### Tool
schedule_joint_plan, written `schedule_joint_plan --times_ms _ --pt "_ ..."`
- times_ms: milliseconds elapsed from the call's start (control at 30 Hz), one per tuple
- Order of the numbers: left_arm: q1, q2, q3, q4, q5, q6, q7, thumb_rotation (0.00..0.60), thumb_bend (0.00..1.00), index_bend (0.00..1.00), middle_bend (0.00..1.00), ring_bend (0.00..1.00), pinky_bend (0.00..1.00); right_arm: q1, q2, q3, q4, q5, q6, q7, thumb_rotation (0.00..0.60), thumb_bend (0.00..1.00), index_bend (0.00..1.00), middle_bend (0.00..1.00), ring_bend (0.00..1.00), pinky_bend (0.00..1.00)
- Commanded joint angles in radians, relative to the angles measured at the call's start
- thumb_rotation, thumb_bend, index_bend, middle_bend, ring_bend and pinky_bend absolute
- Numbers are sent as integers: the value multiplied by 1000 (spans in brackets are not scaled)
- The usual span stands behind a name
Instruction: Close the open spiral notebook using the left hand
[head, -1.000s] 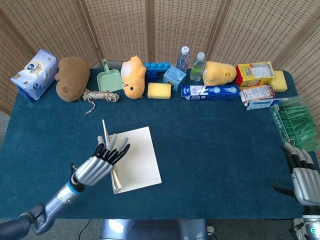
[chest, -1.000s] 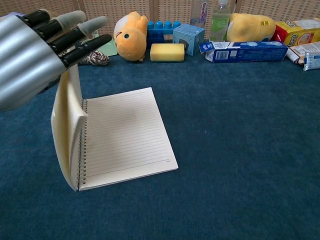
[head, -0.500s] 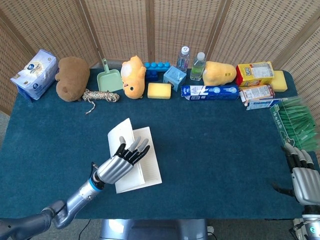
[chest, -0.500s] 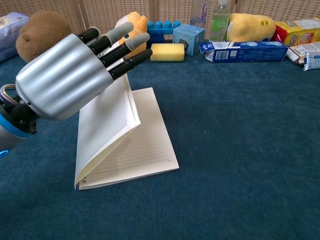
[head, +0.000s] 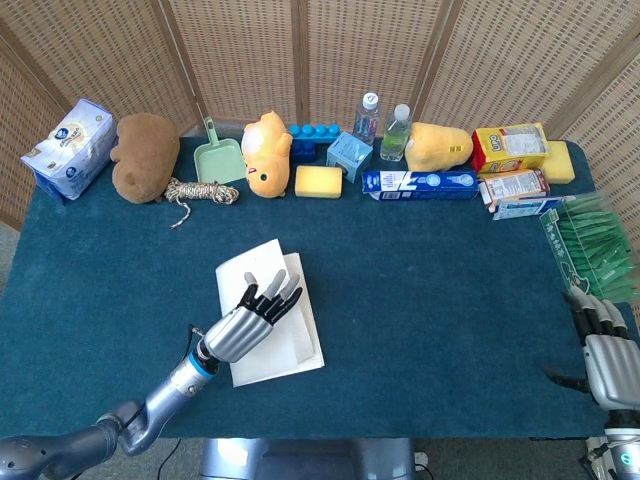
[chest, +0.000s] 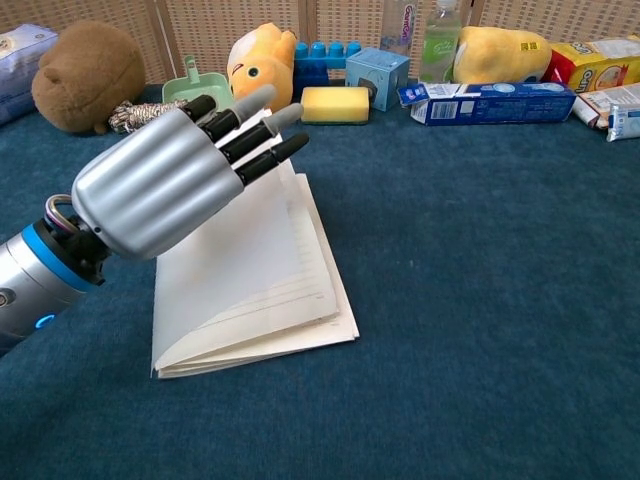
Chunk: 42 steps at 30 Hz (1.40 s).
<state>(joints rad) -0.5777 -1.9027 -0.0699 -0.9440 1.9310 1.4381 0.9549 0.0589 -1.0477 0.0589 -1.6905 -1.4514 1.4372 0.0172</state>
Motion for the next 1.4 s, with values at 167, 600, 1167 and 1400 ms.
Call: schedule_joint_plan --times_ms 167,600,1167,1400 --pt "14 6 23 1 -40 -51 1 600 306 0 0 70 364 0 1 -1 0 -1 0 1 600 0 0 0 0 42" --pt "14 126 30 -260 -185 -276 96 600 297 0 0 39 340 2 -6 -2 -2 1 -3 -20 600 0 0 0 0 42" --pt "17 246 17 -474 -249 -298 146 600 299 0 0 11 318 3 -9 -4 -3 -1 -5 -30 600 0 0 0 0 42" --pt "60 414 37 -638 -254 -244 82 600 242 0 0 7 290 -1 -4 -3 -7 -3 5 -23 600 0 0 0 0 42"
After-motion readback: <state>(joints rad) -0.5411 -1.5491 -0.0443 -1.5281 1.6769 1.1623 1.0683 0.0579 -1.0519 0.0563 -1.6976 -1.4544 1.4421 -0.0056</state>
